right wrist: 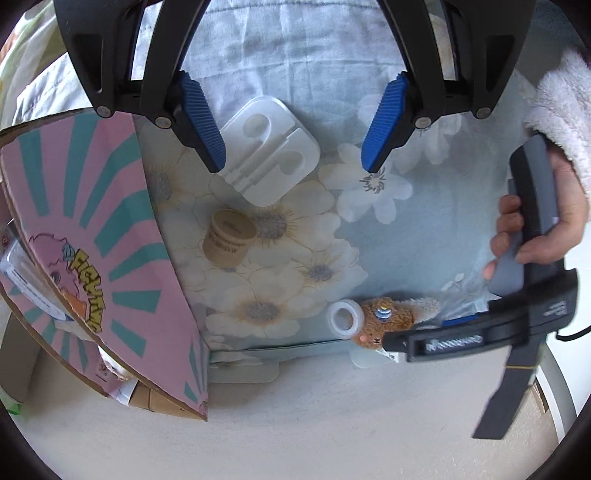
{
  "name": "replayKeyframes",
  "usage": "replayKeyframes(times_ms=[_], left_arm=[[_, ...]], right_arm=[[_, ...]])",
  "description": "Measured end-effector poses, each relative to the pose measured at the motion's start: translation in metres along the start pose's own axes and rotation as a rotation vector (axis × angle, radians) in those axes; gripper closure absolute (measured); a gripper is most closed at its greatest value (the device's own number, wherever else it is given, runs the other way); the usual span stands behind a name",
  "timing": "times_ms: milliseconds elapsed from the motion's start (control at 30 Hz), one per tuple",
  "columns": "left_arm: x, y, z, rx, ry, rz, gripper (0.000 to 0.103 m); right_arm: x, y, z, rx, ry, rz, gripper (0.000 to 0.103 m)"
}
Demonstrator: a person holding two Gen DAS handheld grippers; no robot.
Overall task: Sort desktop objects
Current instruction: 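Move both open tools back over the table objects, then grasp the brown teddy plush with the left tool while the right tool grasps the white earphone holder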
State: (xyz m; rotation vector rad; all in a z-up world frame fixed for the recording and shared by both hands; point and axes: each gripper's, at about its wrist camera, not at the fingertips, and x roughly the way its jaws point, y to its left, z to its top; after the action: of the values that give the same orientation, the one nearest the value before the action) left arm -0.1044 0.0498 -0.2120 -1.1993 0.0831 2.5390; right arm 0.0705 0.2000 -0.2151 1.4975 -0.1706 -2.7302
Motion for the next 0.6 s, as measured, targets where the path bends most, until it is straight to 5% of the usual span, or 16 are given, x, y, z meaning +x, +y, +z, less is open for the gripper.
replayKeyframes(times_ms=[600], left_arm=[[0.022, -0.012, -0.004, 0.056, -0.001, -0.001, 0.045]], right_arm=[[0.009, -0.010, -0.011, -0.027, -0.074, -0.125, 0.031]])
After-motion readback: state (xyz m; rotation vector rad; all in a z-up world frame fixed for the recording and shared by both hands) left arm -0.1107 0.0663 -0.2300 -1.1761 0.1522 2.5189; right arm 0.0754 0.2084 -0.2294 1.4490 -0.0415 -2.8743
